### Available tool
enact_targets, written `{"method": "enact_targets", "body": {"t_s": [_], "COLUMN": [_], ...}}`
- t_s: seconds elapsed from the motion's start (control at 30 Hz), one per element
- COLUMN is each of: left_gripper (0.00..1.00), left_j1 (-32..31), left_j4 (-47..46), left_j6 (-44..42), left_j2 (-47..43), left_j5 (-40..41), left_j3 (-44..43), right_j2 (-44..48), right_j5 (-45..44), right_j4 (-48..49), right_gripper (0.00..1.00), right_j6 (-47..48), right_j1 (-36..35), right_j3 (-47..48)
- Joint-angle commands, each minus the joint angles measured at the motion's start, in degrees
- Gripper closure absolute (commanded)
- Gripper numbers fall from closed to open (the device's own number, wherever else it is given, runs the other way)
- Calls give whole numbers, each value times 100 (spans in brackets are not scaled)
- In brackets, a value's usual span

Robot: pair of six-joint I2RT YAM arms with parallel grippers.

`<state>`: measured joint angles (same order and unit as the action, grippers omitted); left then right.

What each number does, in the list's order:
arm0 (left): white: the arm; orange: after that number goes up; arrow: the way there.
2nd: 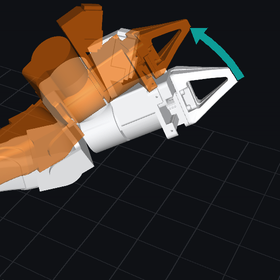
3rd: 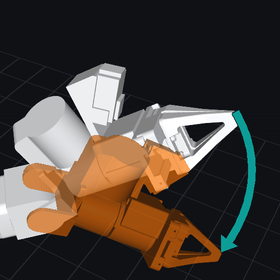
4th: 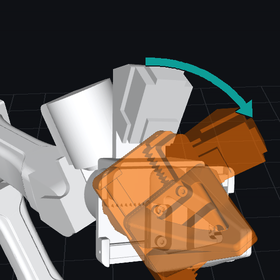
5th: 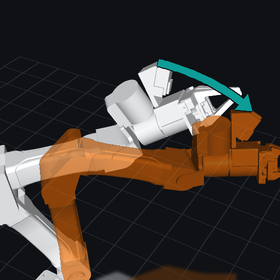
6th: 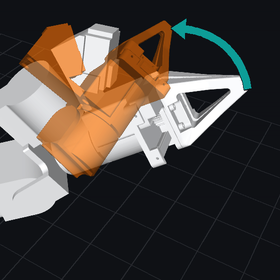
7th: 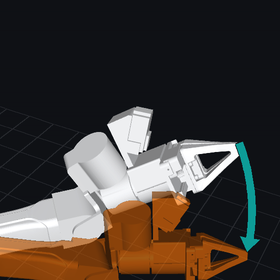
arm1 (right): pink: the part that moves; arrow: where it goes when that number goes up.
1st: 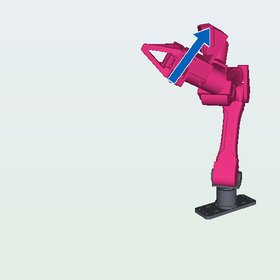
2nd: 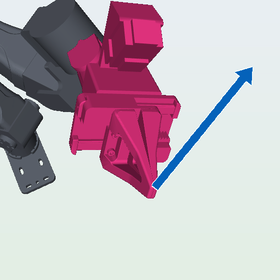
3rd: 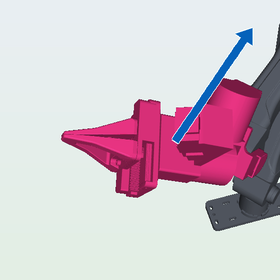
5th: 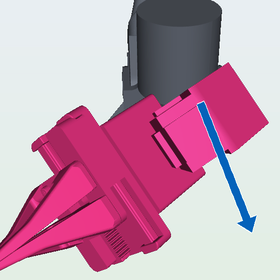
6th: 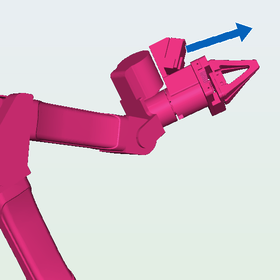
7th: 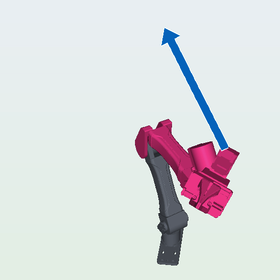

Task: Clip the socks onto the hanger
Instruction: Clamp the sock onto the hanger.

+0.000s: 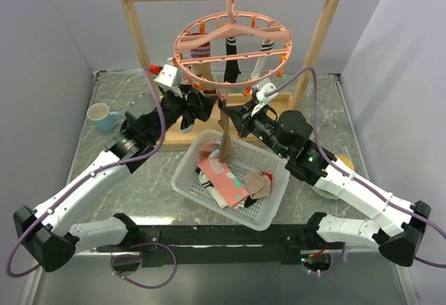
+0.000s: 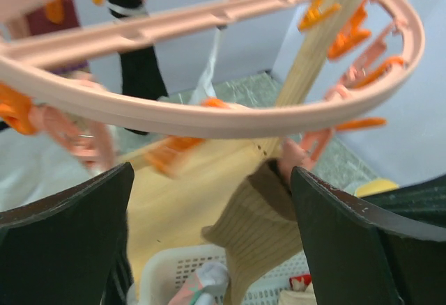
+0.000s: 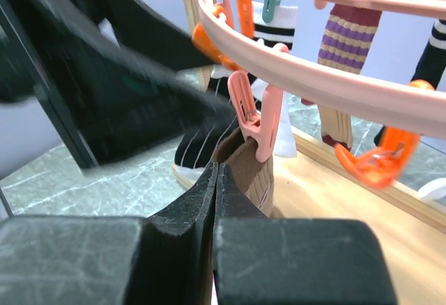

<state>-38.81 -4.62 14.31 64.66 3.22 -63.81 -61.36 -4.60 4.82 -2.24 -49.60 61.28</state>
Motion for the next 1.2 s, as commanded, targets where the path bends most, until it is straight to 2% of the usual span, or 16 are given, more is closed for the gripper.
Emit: {"method": "enact_targets", "body": {"t_s": [0.0, 0.13, 0.17, 0.2, 0.23, 0.27, 0.3, 0.33, 0.57, 0.7, 0.73, 0.83, 0.9, 1.03, 1.13, 1.17], "left_gripper": [1, 1, 1, 0, 0, 1, 0, 1, 1, 1, 1, 1, 1, 1, 1, 1], "left_j1": [381, 646, 672, 716, 717, 725, 725, 725, 743, 726, 717, 366, -90, -969, -1436, -1611], "left_j4": [-39, -127, -127, -100, -83, -74, -65, -74, -241, -293, -381, -583, -505, -434, -460, -443], "left_j6": [353, 573, 573, 591, 591, 600, 600, 635, 442, 694, 818, 1197, 1110, 610, 65, -110], "left_j2": [-384, -569, -612, -630, -648, -665, -683, -692, -920, -1008, -991, -711, -500, 98, 764, 880], "left_j5": [-260, -489, -550, -560, -577, -603, -621, -656, -1095, -2349, -2936, -3686, -3785, -3654, -3180, -2665], "left_j3": [62, 193, 228, 255, 307, 343, 360, 395, 291, 80, 36, -105, -306, -649, -799, -826], "right_j2": [283, 335, 344, 353, 362, 397, 423, 458, 1213, 1451, 1469, 1198, 1083, 916, 819, 810], "right_j5": [-120, -120, -111, -94, -111, -111, -129, -172, -813, -1770, -2042, -3001, -3388, -3548, -3293, -3197], "right_j4": [116, 19, -24, -51, -69, -130, -165, -200, -456, -508, -326, -359, -333, -78, 159, 264], "right_gripper": [100, 100, 88, 57, 42, 32, 9, 0, 0, 0, 0, 0, 0, 0, 0, 0], "right_j6": [4, -31, -22, -22, -22, -5, 22, 48, 302, 846, 961, 1199, 1191, 1121, 1033, 1024], "right_j1": [21, 21, 21, 21, 30, 21, 21, 12, 21, 30, 56, 222, 495, 908, 1216, 1286], "right_j3": [-151, -195, -178, -177, -143, -125, -72, -46, 183, 218, 218, 376, 438, 289, 192, 174]}}
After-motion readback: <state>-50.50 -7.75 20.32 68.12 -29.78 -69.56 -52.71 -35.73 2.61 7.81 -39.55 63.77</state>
